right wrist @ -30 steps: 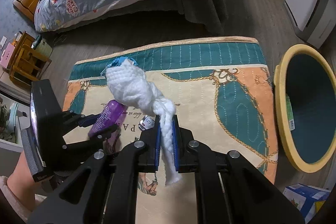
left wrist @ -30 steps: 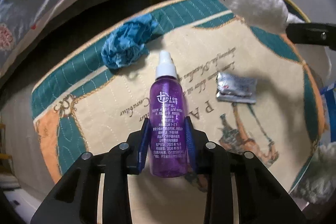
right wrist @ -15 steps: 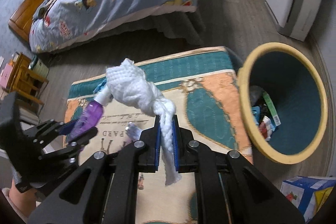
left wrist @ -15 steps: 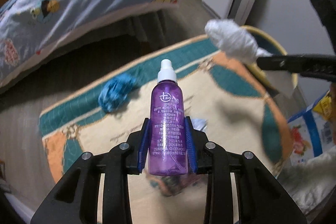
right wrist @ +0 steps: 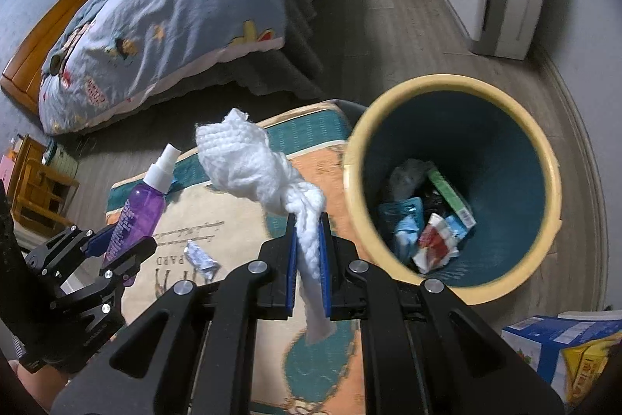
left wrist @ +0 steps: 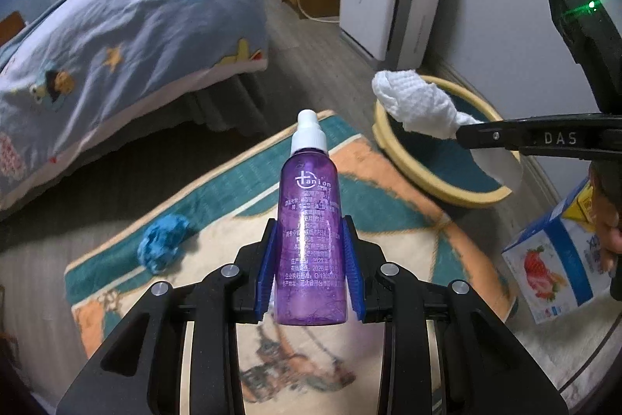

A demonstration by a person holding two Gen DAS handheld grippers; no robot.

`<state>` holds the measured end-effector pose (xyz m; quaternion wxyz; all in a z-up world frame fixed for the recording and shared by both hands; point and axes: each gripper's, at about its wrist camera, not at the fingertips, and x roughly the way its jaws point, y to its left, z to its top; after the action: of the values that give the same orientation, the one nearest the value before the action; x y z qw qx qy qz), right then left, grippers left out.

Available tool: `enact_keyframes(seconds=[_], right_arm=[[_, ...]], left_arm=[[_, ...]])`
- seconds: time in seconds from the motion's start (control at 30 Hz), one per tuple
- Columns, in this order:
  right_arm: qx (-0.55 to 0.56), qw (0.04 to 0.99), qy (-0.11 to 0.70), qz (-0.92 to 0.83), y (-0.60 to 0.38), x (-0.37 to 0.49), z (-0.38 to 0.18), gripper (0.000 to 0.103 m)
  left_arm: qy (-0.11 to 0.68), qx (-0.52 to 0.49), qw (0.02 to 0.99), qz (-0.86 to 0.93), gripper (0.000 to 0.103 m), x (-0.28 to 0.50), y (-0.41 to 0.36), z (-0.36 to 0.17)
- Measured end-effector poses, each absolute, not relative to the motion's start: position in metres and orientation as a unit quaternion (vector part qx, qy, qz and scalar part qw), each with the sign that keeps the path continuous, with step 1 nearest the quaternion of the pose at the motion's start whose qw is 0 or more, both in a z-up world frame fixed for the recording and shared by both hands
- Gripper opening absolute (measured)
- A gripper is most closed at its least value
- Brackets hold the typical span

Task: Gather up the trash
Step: 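Lift the purple bottle and white tissue and carry both over the bin, then open both tools to drop the purple bottle and tissue into the bin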

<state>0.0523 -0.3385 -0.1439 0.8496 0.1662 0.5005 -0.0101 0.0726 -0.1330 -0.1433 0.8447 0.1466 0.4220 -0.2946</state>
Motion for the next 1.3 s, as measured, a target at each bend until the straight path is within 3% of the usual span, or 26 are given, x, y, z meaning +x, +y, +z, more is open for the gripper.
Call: enact_keyframes(seconds=[0.6, 1.3], right_arm=[[0.191, 0.842, 0.499, -0.076, -0.429, 0.039, -0.161, 0.009], [0.256, 0.806, 0.508, -0.161, -0.514, 0.031, -0.204, 0.009]], left_arm=[[0.402, 0.159, 0.835, -0.340, 0.033, 0.070, -0.225, -0.145], [0.410, 0.207, 0.798, -0.391, 0.033, 0.056, -0.321, -0.188]])
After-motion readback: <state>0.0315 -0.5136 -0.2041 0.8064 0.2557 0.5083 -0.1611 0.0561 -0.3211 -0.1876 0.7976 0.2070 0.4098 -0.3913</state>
